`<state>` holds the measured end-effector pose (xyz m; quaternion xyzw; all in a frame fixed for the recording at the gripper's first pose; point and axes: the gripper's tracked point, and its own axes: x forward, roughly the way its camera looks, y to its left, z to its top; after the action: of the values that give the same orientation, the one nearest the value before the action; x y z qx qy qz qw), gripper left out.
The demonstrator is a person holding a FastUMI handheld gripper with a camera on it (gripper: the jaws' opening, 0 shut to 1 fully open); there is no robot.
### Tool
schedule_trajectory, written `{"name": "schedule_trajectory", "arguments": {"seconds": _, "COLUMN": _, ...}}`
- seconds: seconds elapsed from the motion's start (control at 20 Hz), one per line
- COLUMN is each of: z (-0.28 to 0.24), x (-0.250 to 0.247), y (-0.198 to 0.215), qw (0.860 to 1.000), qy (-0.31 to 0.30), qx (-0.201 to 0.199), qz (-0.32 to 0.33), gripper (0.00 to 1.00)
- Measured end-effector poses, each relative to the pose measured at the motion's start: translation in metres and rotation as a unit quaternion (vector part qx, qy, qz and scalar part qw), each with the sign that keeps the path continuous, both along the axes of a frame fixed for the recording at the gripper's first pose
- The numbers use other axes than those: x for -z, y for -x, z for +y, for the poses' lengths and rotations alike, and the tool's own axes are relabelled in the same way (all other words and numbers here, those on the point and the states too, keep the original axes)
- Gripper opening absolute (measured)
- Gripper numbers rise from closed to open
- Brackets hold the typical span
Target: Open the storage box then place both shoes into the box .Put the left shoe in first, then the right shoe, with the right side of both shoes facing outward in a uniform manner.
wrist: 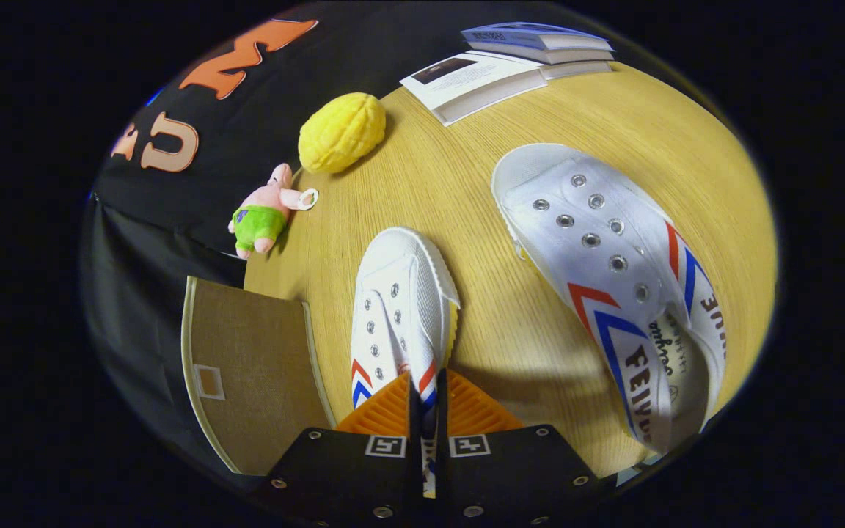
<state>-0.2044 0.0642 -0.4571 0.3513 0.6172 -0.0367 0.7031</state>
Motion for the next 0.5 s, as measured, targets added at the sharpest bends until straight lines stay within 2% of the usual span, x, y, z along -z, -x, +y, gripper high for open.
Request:
{"name": "schedule_trajectory", "arguments": {"seconds": 0.25, "z": 0.020, "x": -0.049, "y": -0.033, "qw": 0.998, "qy": -0.046, "qx": 0.022, "qz": -0.034, "gripper": 0.07}}
{"name": "schedule_trajectory", "arguments": {"seconds": 0.5, "z": 0.054, "x": -0.120, "y": -0.076, "qw": 0.993, "qy": -0.070, "qx": -0.007, "qz": -0.095, "gripper": 0.07}}
